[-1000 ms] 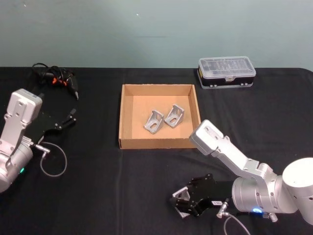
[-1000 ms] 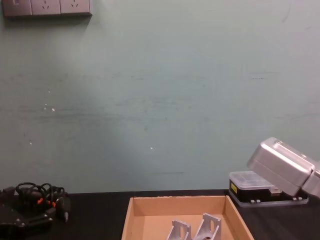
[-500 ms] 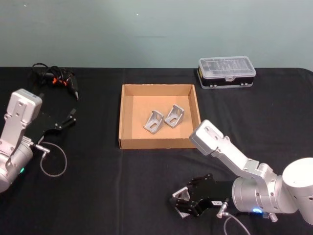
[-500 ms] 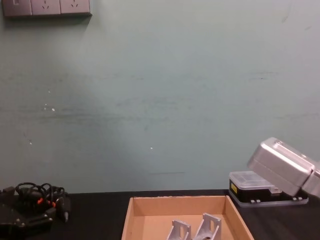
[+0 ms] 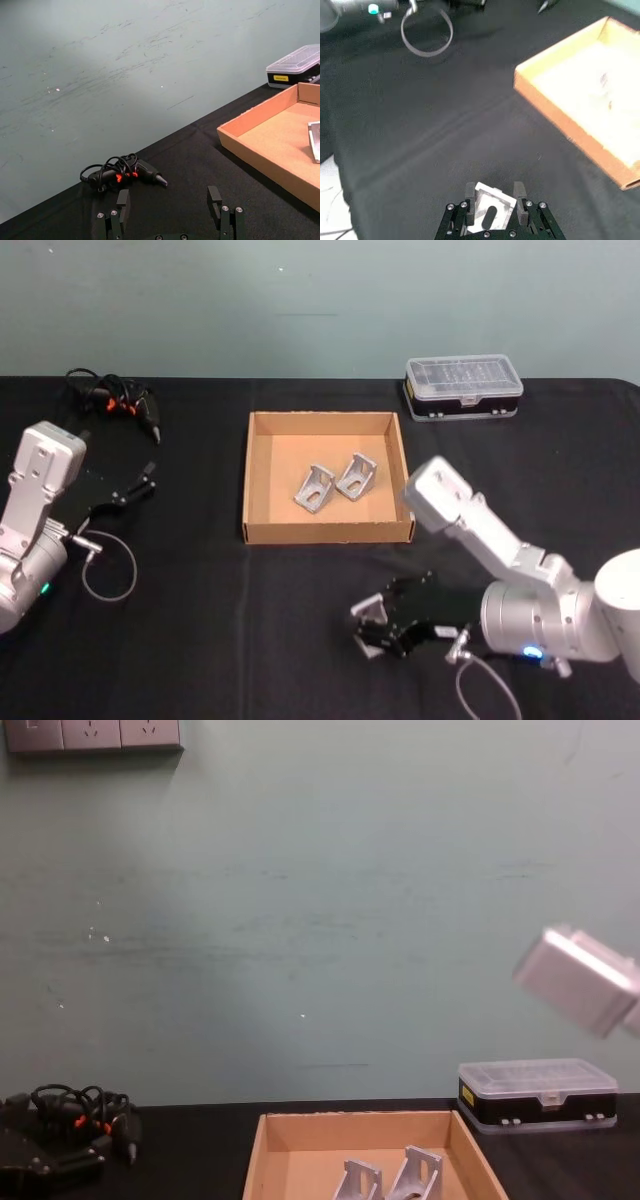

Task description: Use one hand to pick up the angle iron from the table and place it into the box.

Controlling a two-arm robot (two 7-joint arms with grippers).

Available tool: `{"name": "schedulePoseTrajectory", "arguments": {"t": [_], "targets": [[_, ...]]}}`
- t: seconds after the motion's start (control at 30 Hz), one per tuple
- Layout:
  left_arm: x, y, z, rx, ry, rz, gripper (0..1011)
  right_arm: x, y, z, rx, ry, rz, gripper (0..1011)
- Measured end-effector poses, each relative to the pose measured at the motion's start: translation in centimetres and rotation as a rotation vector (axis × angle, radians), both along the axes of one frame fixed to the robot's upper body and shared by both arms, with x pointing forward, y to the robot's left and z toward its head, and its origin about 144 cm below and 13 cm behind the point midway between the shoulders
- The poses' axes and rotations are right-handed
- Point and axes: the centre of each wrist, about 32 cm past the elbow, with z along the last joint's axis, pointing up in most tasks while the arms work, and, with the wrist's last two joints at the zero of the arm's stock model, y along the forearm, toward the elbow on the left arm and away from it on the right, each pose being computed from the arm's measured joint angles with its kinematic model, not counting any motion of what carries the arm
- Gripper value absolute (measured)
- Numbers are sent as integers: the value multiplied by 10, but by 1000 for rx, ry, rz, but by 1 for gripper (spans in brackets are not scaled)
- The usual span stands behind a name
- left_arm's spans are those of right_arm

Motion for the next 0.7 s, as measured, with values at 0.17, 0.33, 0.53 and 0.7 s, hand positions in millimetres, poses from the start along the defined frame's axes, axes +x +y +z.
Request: {"name": "schedulePoseTrajectory", "arguments": {"t": [0.17,0.33,0.53,0.7], "targets": [[0,0,0,0,0,0,1011,9,2,19,23,-57,-12,465],[0,0,0,0,0,0,1011,22,5,30,30,-90,-30,466],[0,0,0,0,0,0,1011,43,11,37,43,-115,-70,466],[0,0,0,0,0,0,1011,65,15,35,52,-125,-127,466]]}}
